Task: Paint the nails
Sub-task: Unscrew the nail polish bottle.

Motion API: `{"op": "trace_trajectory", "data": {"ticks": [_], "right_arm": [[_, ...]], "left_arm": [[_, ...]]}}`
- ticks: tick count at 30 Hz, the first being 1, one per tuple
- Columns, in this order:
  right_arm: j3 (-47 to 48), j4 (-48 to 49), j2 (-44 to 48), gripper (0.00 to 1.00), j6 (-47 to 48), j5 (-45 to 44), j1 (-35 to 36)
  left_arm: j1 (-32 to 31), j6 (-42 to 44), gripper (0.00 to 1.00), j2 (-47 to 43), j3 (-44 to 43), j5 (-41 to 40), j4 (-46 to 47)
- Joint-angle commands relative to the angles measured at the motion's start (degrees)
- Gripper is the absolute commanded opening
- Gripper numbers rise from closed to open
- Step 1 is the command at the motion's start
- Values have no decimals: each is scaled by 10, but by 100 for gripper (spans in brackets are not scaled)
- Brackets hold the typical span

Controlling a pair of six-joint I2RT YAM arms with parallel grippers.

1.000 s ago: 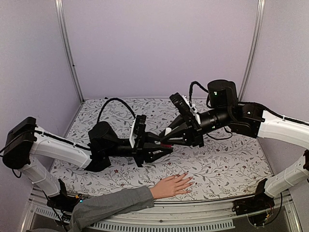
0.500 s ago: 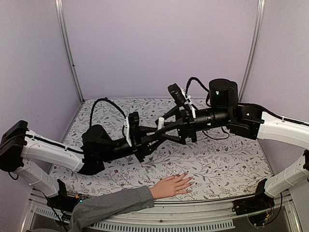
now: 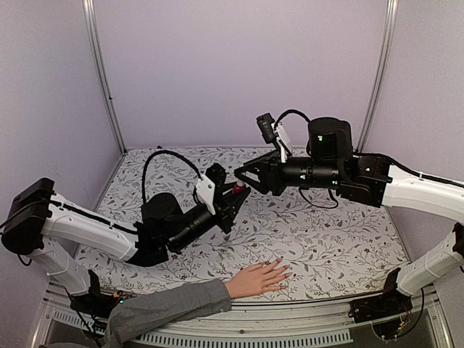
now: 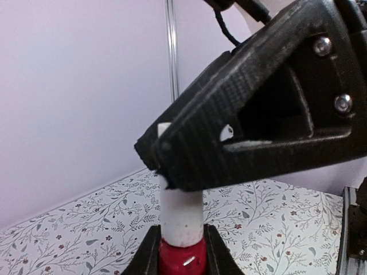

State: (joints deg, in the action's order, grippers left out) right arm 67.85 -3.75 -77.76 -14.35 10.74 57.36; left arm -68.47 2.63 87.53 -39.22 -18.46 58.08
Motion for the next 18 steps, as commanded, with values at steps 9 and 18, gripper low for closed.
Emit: {"op": "trace_trajectory", "data": {"ticks": [9, 18], "right_arm": [[32, -19, -33, 19, -28, -36, -1], [15, 14, -14, 0, 15, 49, -1]], "left_arm": [[-22, 33, 0, 37, -52, -105, -13], [-13, 16, 0, 21, -51, 4, -29]]}}
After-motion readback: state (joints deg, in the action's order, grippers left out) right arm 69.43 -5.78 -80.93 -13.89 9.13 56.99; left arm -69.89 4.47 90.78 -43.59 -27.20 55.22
